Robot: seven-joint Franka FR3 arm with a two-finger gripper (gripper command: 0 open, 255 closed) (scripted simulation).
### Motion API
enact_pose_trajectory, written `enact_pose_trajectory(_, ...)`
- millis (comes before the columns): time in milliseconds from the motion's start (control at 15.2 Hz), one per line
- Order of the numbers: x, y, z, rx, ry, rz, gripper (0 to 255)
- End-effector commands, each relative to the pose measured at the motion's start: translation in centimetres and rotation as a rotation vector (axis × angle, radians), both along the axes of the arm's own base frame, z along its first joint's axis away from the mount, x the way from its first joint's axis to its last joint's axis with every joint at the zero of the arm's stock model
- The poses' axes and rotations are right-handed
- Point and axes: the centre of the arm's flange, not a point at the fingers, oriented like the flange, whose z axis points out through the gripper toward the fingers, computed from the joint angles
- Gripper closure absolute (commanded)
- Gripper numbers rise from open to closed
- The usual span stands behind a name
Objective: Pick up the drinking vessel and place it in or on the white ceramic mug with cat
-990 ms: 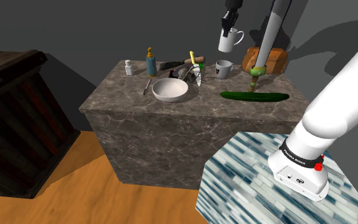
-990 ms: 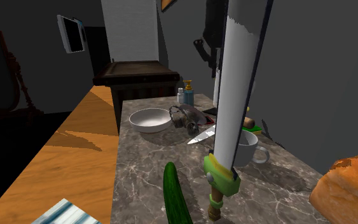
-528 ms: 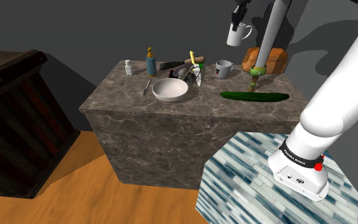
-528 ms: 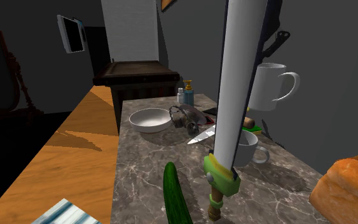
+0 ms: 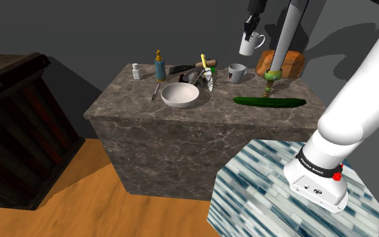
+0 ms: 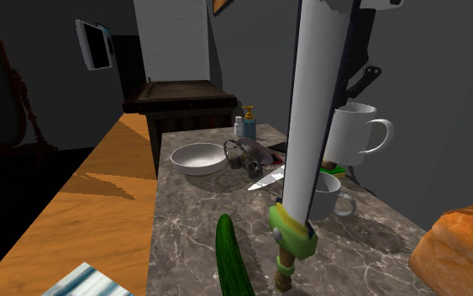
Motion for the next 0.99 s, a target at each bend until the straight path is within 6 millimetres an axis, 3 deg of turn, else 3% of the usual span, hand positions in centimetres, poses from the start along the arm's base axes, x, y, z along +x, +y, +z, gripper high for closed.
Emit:
enact_pose_trajectory(0, 0.0, 0.0, -1.1, 0.0, 0.0, 0.0, 255)
enact_pose_trajectory(792, 0.0, 0.0, -7.5, 0.0, 0.0, 0.0, 255)
enact_pose_trajectory(924, 0.0, 0.0, -7.5, 0.0, 0.0, 0.0, 255)
